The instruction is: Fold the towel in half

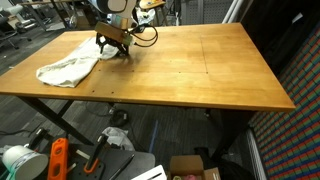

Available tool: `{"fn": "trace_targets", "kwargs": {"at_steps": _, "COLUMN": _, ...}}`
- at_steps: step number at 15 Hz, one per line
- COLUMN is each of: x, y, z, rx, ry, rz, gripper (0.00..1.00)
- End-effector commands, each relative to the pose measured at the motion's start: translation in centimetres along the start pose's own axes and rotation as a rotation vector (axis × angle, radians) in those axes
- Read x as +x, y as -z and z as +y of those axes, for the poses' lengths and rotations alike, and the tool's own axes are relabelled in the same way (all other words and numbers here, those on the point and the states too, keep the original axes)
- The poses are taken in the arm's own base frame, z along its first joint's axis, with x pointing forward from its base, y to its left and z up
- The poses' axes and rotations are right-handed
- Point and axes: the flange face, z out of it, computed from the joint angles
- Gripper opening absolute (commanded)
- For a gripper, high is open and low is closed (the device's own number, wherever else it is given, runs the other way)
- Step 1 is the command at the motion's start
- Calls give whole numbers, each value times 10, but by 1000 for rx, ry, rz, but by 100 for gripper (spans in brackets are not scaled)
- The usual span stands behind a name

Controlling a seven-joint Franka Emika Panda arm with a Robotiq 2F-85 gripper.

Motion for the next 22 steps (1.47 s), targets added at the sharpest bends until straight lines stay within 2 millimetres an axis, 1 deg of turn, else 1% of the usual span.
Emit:
{"fn": "trace_targets", "kwargs": {"at_steps": 1, "x": -13, "y": 7, "z": -13, "rx": -11, "ry": 40, "rz": -1, "gripper": 49}}
{"fn": "trace_targets", "kwargs": {"at_steps": 2, "x": -15, "y": 7, "z": -14, "rx": -10, "ry": 44, "rz": -1, "gripper": 43}}
{"fn": "trace_targets", "kwargs": {"at_steps": 3, "x": -16, "y": 7, "z": -16, "rx": -10, "ry": 47, "rz": -1, "gripper": 34}}
{"fn": "trace_targets", "kwargs": {"at_steps": 5, "x": -18, "y": 8, "z": -19, "rx": -14, "ry": 50, "rz": 6, "gripper": 20}}
{"fn": "trace_targets", "kwargs": {"at_steps": 8, "x": -15, "y": 14, "z": -26, "rx": -22, "ry": 43, "rz": 33, "gripper": 11}}
{"fn": "trace_targets", "kwargs": {"at_steps": 9, "x": -13, "y": 15, "z": -27, "rx": -24, "ry": 42, "rz": 43, "gripper": 11}}
{"fn": "trace_targets", "kwargs": {"at_steps": 12, "x": -6, "y": 15, "z": -31, "rx": -34, "ry": 36, "rz": 56, "gripper": 17}}
{"fn": "trace_targets", "kwargs": {"at_steps": 13, "x": -5, "y": 16, "z": -33, "rx": -36, "ry": 36, "rz": 61, "gripper": 17}}
{"fn": "trace_targets", "kwargs": {"at_steps": 14, "x": -5, "y": 18, "z": -35, "rx": -37, "ry": 38, "rz": 67, "gripper": 19}}
{"fn": "trace_targets", "kwargs": {"at_steps": 15, "x": -5, "y": 20, "z": -38, "rx": -37, "ry": 41, "rz": 71, "gripper": 17}}
{"fn": "trace_targets", "kwargs": {"at_steps": 16, "x": -5, "y": 25, "z": -42, "rx": -35, "ry": 47, "rz": 71, "gripper": 19}}
{"fn": "trace_targets", "kwargs": {"at_steps": 17, "x": -6, "y": 29, "z": -46, "rx": -33, "ry": 53, "rz": 76, "gripper": 17}}
{"fn": "trace_targets", "kwargs": {"at_steps": 19, "x": -6, "y": 41, "z": -59, "rx": -31, "ry": 66, "rz": 105, "gripper": 16}}
{"fn": "trace_targets", "kwargs": {"at_steps": 22, "x": -4, "y": 55, "z": -80, "rx": -30, "ry": 85, "rz": 131, "gripper": 18}}
